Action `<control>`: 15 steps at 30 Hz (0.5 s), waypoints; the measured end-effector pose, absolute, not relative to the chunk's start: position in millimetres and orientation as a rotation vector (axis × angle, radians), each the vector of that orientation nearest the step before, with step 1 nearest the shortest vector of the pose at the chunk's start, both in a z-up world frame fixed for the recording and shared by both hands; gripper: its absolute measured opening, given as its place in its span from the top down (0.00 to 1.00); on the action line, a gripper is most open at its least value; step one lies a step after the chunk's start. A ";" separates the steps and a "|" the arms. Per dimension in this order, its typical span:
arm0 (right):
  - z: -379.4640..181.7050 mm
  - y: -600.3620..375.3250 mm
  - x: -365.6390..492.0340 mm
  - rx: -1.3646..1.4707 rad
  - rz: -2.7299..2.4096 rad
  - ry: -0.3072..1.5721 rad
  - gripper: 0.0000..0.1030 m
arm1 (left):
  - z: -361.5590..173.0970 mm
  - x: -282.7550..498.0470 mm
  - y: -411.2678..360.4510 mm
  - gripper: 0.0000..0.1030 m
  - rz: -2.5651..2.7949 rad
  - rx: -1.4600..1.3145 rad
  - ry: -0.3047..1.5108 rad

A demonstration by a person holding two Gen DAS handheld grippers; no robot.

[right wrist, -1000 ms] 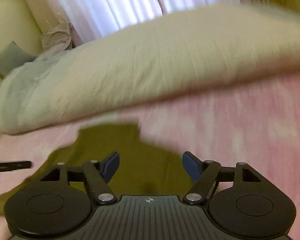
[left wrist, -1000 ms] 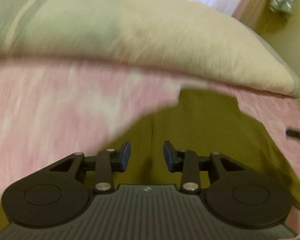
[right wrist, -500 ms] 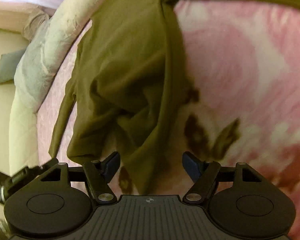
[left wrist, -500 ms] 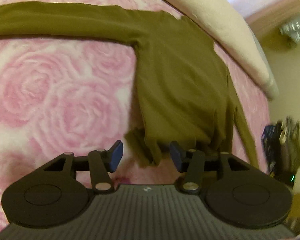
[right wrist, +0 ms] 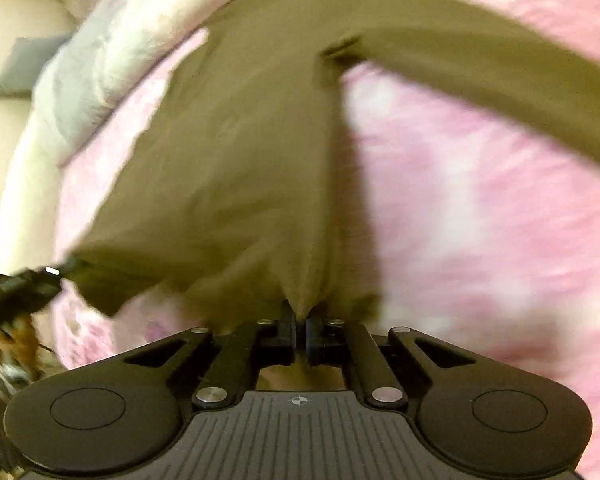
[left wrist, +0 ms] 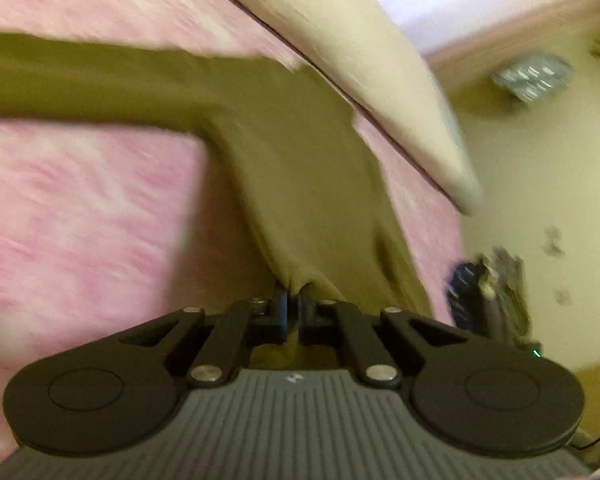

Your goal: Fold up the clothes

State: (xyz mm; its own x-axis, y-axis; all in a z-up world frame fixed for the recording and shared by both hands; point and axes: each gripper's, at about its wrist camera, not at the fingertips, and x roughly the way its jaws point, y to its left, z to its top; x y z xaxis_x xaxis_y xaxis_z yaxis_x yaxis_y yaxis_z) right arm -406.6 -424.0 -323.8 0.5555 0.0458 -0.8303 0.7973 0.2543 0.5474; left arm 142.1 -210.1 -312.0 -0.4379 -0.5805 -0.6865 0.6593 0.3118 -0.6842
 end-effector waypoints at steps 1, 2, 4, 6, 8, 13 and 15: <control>-325.2 -429.7 -414.0 1.245 -0.582 0.847 0.97 | -313.7 144.5 -210.3 0.97 -1.379 0.128 1.465; -326.7 -435.3 -421.4 1.268 -0.556 0.832 0.97 | -318.1 142.4 -211.1 0.96 -1.339 0.211 1.463; -339.2 -439.4 -425.1 1.292 -0.594 0.844 0.82 | -331.1 133.4 -204.9 0.78 -1.282 0.243 1.489; -353.4 -432.7 -431.1 1.300 -0.671 0.911 0.22 | -344.6 124.0 -197.4 0.75 -1.232 0.251 1.519; -362.3 -420.6 -434.1 1.305 -0.711 0.905 0.18 | -358.0 114.6 -189.9 0.67 -1.180 0.259 1.548; -373.6 -402.1 -439.6 1.316 -0.773 0.847 0.19 | -383.9 85.8 -180.9 0.57 -1.130 0.283 1.601; -378.8 -401.0 -444.4 1.333 -0.802 0.799 0.19 | -392.5 72.9 -180.8 0.59 -1.130 0.333 1.616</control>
